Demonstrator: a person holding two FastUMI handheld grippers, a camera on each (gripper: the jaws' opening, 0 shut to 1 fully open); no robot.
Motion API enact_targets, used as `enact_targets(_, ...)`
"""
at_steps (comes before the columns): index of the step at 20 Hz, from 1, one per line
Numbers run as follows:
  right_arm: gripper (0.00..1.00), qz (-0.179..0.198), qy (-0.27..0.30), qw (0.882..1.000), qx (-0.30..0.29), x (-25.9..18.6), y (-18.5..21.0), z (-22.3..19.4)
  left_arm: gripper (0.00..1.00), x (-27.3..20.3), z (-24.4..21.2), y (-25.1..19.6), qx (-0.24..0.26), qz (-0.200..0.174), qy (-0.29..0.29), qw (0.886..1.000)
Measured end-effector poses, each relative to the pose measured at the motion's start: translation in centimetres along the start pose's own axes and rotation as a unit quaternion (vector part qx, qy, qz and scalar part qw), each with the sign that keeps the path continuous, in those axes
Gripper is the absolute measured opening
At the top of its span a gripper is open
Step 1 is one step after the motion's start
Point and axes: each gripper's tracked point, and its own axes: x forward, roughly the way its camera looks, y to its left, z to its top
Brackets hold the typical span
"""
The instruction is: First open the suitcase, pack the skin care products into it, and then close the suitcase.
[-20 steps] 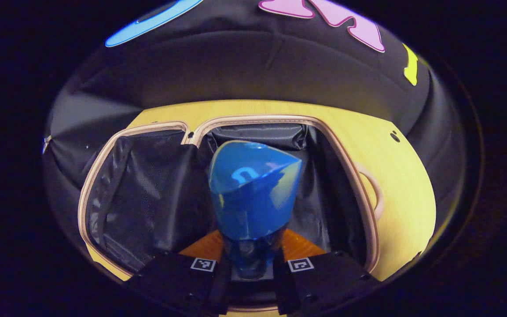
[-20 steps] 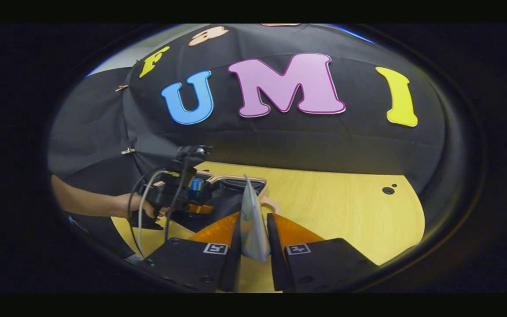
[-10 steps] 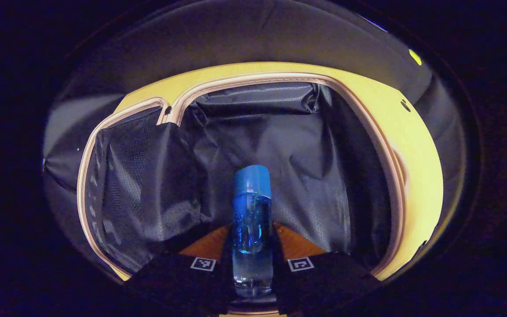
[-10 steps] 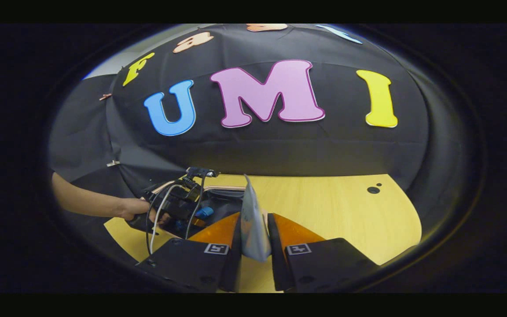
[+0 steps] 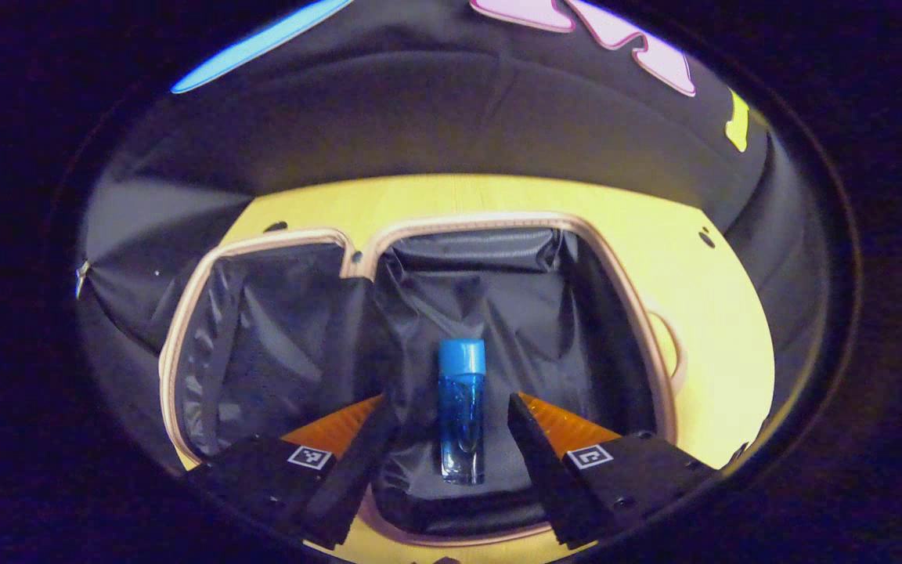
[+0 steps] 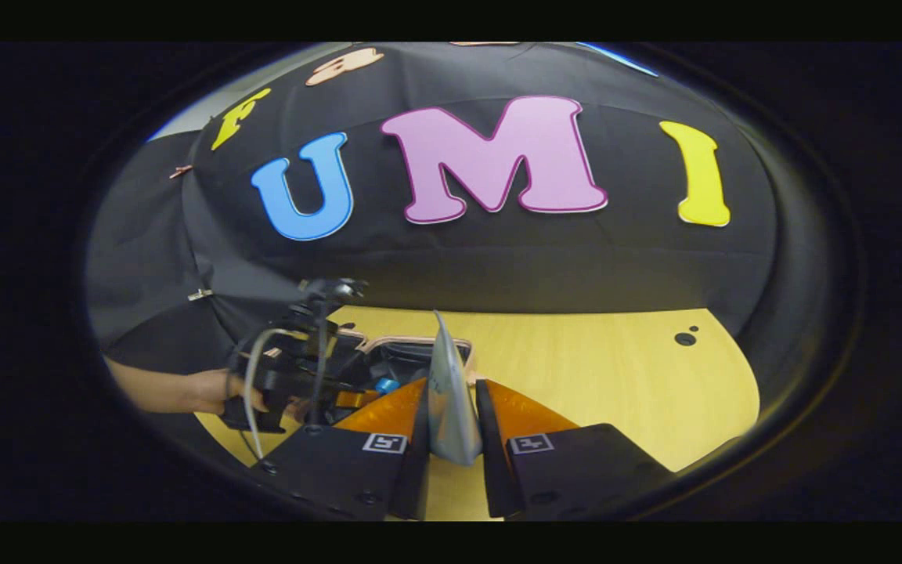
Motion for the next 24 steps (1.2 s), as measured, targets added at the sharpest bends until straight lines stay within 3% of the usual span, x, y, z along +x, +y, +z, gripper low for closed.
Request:
enact_targets(4,0.33,0.002,0.050,0.998,-0.022,4.6,2.4,-2.3,0.96,-6.8,2.5,3.0,-0.009,0.007,-0.093,0.996)
enact_targets(10,0.33,-0.002,0.177,0.984,0.001,12.0,6.2,-10.4,0.96,-12.9,0.7,6.9,-0.023,0.005,-0.150,0.988)
enact_targets(14,0.33,-0.022,0.259,0.965,-0.018,15.0,7.7,-15.6,0.96,-14.6,-3.2,8.5,-0.049,-0.017,-0.135,0.990)
enact_targets(19,0.25,-0.079,0.342,0.935,0.053,16.1,7.0,-19.8,0.96,-15.8,-7.2,10.8,-0.098,-0.006,-0.117,0.988)
enact_targets(20,0.24,-0.084,0.348,0.932,0.051,16.3,6.8,-20.2,0.96,-16.0,-7.5,11.5,-0.099,-0.001,-0.116,0.988)
enact_targets(21,0.33,-0.091,0.348,0.932,0.055,16.4,6.7,-20.1,0.96,-16.1,-7.9,12.1,-0.100,0.004,-0.116,0.988)
enact_targets(22,0.27,-0.103,0.340,0.933,0.064,16.7,6.7,-19.8,0.96,-16.3,-8.0,12.8,-0.105,0.007,-0.118,0.987)
enact_targets(23,0.35,-0.108,0.332,0.934,0.071,17.4,6.6,-19.6,0.96,-16.4,-8.1,13.4,-0.115,0.009,-0.119,0.986)
enact_targets(24,0.36,-0.111,0.329,0.935,0.077,17.8,6.6,-19.4,0.96,-16.5,-8.1,13.9,-0.128,0.010,-0.120,0.984)
